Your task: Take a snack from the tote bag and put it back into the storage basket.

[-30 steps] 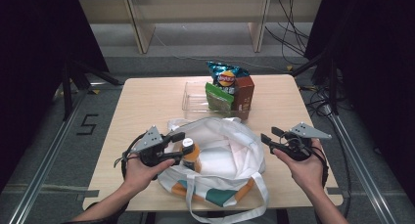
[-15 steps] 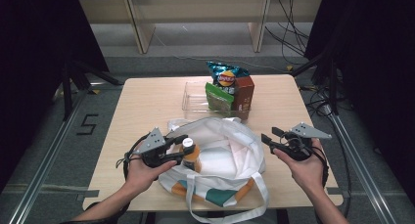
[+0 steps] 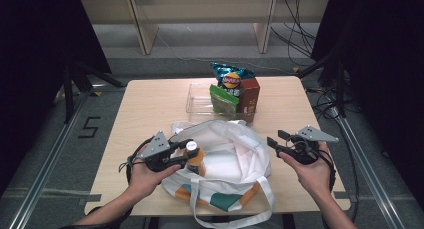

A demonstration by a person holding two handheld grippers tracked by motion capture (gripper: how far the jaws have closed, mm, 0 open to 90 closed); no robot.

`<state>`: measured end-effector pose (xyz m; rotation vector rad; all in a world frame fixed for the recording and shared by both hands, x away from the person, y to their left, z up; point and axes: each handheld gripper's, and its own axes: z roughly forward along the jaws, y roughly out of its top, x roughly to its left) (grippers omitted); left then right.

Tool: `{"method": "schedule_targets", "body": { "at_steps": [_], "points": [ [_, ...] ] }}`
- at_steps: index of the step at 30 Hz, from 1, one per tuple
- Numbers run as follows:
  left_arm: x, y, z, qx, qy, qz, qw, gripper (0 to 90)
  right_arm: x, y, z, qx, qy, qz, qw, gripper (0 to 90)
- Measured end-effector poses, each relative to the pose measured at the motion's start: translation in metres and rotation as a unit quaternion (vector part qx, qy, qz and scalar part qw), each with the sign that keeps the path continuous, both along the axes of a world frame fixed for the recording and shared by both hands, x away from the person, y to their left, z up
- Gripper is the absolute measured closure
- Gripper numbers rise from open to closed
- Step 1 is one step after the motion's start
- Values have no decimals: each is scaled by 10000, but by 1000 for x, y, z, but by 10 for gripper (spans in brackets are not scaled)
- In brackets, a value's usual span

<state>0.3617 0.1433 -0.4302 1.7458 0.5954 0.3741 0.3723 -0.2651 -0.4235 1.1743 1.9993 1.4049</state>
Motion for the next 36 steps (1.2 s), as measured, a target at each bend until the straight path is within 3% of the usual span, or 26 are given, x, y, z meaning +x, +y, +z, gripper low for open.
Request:
{"method": "schedule_targets", "body": {
  "at_steps": [6,12,18,27,29,31,36],
  "points": [
    [0,1,2,14,14,-1,10000,583,0,0,1,75,34,-22,10000,475],
    [0,5,9,-114,-17,22,9999,584,1,-2,1,-3,-101,13,9999,476],
    [1,6,14,-242,-44,7,9997,584,-1,-2,2,92,52,-61,9999,476],
    [2,6,22,-197,-57,24,9998,585,1,-3,1,69,-88,-45,9999,477],
    [3,6,24,-204,-56,32,9998,585,1,-3,1,33,-78,-52,10000,476],
    [3,6,26,-257,-68,13,9996,585,-1,-2,2,166,104,-111,9997,477],
    [5,5,31,-247,-86,31,9997,585,-1,-3,1,120,54,-91,9999,477]
  ]
}}
